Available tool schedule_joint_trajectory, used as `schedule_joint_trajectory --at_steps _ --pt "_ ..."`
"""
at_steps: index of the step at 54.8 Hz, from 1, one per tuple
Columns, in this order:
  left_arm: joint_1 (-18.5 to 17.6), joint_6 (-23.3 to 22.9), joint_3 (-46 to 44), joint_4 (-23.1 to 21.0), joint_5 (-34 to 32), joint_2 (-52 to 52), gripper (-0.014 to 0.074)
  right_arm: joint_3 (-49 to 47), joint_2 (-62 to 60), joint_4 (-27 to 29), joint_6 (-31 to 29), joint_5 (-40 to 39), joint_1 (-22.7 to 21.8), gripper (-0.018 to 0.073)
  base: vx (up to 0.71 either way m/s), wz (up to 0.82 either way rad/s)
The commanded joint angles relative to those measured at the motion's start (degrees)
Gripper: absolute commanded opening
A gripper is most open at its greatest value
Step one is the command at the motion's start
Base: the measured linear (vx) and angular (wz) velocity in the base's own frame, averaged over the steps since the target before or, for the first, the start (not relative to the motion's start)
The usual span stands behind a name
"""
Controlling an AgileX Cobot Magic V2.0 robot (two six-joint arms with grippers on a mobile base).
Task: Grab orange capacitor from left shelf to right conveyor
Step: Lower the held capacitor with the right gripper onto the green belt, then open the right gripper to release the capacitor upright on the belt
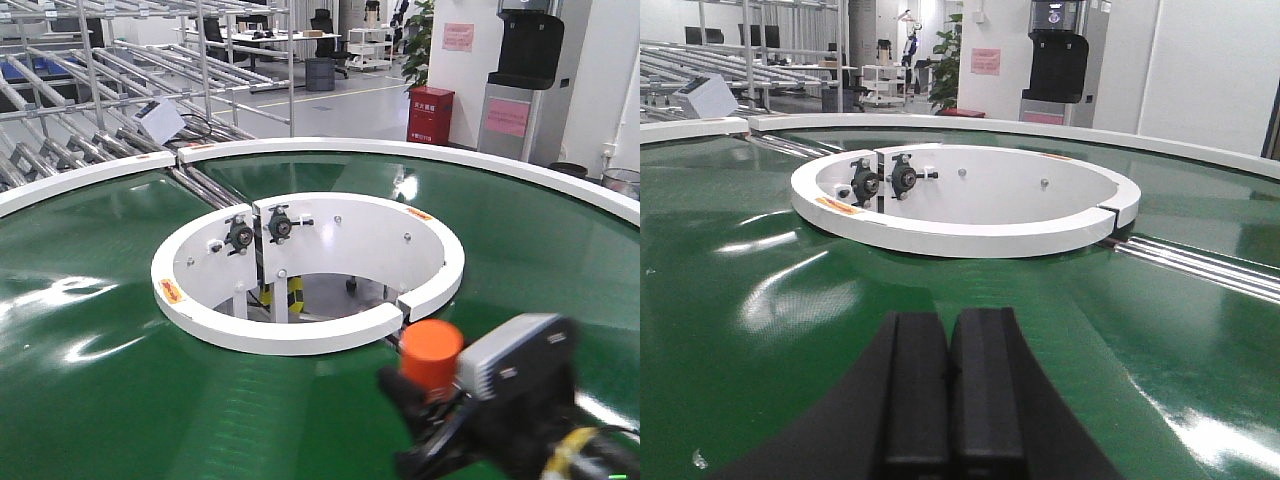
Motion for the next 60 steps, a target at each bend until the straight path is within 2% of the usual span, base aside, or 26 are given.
schedule_joint_trajectory --at_steps 1,8,15,28,35,41,46,60 --pt "-0.4 -0.3 -1.7 -0.3 -4.7 -0.2 -0.0006 -1.3 9.5 -0.1 -0.9 -20.5 0.1 -0.0008 0.00 0.00" --pt "-0.4 -0.3 -1.7 -0.3 -4.7 -0.2 -0.0006 -1.3 25.3 0.0 -3.5 -45.5 0.1 -0.0008 0.00 0.00" --pt "-0.4 -0.3 -1.7 -0.3 -4.7 -0.2 -0.0006 -2.0 33.1 0.4 0.3 -45.3 0.1 -0.0008 0.00 0.00" --pt "-0.4 -0.3 -1.7 -0.3 -4.7 -0.2 -0.0006 -2.0 34.8 1.0 0.0 -44.7 0.1 -0.0004 0.00 0.00" --pt "-0.4 -0.3 -1.7 -0.3 -4.7 -0.2 -0.0006 -2.0 34.8 2.3 -0.6 -42.9 0.1 0.0037 0.00 0.00" --pt "-0.4 -0.3 -1.7 -0.3 -4.7 -0.2 -0.0006 -2.0 34.8 2.7 -0.6 -41.5 0.1 0.0121 0.00 0.00" --pt "-0.4 -0.3 -1.7 -0.3 -4.7 -0.2 -0.0006 -2.0 34.8 2.7 -0.6 -40.7 0.1 0.0228 0.00 0.00" --pt "-0.4 -0.3 -1.7 -0.3 -4.7 -0.2 -0.0006 -2.0 34.8 2.7 -0.6 -40.6 0.1 0.0619 0.00 0.00"
